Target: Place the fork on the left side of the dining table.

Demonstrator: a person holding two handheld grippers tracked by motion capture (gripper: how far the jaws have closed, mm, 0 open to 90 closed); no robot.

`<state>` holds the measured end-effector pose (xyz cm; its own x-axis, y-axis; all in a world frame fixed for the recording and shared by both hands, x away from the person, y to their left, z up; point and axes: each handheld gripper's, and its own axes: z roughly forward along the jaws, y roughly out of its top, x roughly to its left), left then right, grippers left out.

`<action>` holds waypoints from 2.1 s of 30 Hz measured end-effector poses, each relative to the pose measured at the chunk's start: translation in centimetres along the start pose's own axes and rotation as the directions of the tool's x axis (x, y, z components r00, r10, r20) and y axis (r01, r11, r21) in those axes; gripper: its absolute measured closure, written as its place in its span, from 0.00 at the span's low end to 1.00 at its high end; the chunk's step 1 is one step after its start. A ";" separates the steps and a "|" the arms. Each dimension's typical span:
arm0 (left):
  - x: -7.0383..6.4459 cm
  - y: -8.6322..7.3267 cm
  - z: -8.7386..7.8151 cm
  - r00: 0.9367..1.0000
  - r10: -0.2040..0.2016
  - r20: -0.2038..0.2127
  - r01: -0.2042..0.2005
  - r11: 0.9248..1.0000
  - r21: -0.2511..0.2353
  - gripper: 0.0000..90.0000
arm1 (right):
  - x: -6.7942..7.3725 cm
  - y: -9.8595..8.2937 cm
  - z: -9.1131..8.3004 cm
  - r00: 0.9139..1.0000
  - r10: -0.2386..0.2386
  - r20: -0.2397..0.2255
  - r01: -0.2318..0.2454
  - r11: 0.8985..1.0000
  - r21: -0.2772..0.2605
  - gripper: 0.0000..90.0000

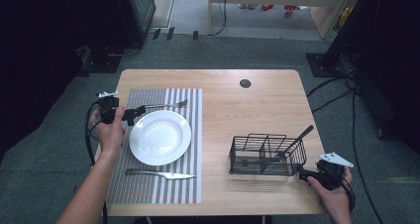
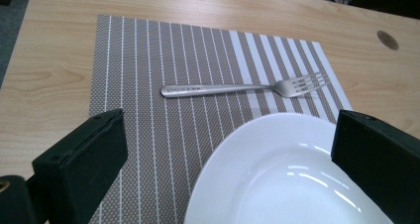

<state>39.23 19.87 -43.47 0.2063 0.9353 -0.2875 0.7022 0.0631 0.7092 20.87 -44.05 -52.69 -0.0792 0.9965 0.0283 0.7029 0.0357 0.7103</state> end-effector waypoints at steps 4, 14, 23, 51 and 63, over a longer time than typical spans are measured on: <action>-0.4 -0.8 -0.8 1.000 0.017 0.003 -0.017 1.000 -0.009 0.01 | 0.0 0.0 0.0 1.000 0.000 0.000 0.000 1.000 0.000 0.01; -0.8 -3.7 -3.3 0.999 0.052 0.004 -0.052 0.997 -0.052 0.01 | 0.0 0.0 0.0 1.000 0.000 0.000 0.000 1.000 0.000 0.01; 0.2 -6.9 -6.2 0.998 0.056 -0.028 -0.059 0.994 -0.090 0.01 | 0.0 0.0 0.0 1.000 -0.001 0.000 0.001 1.000 0.000 0.01; 2.7 -15.1 -5.9 0.986 0.090 -0.143 -0.091 0.996 0.004 0.01 | 0.0 0.0 0.0 1.000 0.000 0.000 0.000 1.000 0.001 0.01; 1.5 -15.5 -4.8 0.959 0.187 -0.215 -0.179 0.982 0.056 0.04 | 0.0 0.0 0.0 1.000 0.001 0.000 -0.001 1.000 0.002 0.01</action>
<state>25.38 21.95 -51.86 0.1821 0.9833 -0.0048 0.6908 -0.1245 0.7122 20.85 -44.04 -52.68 -0.0785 0.9965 0.0291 0.7045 0.0348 0.7089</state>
